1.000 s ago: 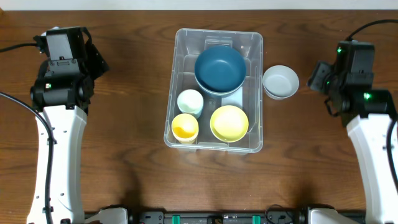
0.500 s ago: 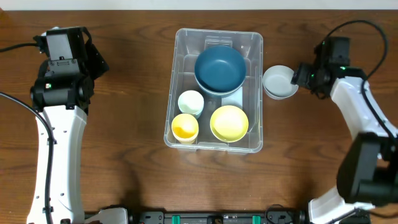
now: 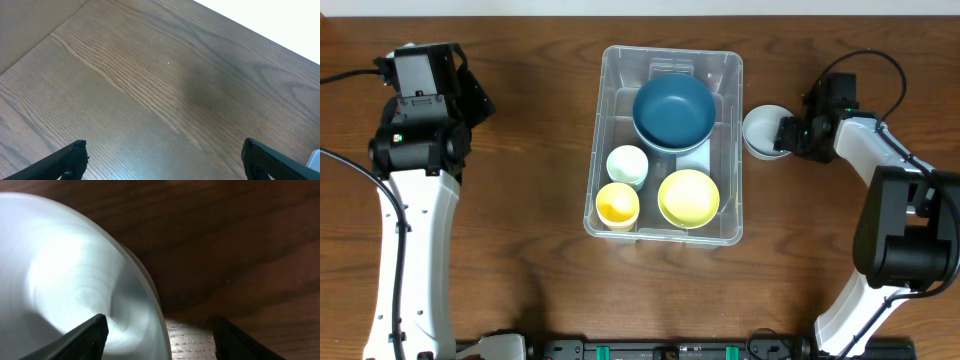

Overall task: Pack container
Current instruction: 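Reach the right gripper to the light grey bowl and grasp its rim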

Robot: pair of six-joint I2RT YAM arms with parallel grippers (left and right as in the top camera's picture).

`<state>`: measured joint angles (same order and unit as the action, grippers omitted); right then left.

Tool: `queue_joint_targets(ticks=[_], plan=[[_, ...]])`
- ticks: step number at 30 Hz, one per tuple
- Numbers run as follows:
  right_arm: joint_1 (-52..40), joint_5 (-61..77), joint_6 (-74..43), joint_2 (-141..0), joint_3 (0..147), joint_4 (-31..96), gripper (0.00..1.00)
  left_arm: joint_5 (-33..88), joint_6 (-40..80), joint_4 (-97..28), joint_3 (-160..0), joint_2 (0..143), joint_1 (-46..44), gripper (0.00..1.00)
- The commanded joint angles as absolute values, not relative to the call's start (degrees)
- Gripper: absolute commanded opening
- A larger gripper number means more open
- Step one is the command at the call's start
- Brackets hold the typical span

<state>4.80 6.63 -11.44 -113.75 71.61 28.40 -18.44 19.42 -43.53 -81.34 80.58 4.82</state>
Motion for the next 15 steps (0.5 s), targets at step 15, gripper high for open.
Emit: queue_joint_targets(ticks=[15], plan=[[5.3, 7.6, -10.4, -113.9, 72.2, 27.3, 0.70, -19.6, 18.9, -43.7, -82.1, 80.5, 5.1, 0.98]])
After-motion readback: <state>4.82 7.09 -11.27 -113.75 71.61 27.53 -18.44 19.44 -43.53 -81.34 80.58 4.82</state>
